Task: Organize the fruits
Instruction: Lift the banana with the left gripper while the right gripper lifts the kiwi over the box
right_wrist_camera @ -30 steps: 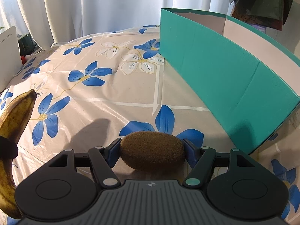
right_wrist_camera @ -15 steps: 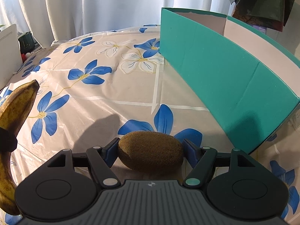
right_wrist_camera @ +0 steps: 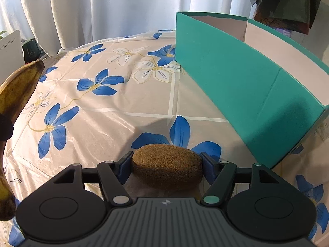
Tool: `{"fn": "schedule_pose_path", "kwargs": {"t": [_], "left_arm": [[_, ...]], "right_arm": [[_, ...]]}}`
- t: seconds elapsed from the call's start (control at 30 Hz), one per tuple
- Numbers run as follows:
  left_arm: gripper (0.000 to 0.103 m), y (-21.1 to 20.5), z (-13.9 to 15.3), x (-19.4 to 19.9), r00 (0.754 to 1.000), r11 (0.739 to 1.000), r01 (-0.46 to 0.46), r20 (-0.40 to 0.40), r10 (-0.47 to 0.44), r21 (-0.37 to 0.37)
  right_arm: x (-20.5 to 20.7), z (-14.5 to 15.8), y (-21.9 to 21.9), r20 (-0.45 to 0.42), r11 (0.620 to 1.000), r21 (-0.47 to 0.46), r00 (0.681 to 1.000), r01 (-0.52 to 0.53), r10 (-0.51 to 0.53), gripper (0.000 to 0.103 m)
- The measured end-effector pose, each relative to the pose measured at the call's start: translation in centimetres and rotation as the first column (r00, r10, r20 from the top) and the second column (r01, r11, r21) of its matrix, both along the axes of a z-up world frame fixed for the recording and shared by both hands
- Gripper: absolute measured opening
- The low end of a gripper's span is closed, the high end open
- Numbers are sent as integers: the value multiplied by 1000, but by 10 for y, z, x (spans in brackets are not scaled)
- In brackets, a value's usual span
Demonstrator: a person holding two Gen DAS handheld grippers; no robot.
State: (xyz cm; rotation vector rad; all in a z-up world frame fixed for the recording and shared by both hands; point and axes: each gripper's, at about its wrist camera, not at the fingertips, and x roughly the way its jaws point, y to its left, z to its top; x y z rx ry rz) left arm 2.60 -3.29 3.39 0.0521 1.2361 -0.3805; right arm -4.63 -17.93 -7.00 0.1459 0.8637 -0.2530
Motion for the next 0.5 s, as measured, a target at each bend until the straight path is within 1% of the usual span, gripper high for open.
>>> {"fn": "schedule_pose_path", "kwargs": {"t": [0.1,0.2,0.33,0.5], "left_arm": [[39,-11,10,1,999,1000,23,28,-23,-9],[39,-29,22,1,995,998,67,72,-66,-3],[39,-59,31,3,986,991,133,107,-131,-7],[39,-107,33,3,967,976,217,139,-213,-10]], "right_arm": [[-8,11,-2,29,1000,-3,999,14,-14,68],[-20,26,-7,71,999,-2,996,45,-45,68],[-42,47,-19,128,994,-2,986,110,-109,68],[-72,66,-35,172,978,-14,964,209,-203,68]]}}
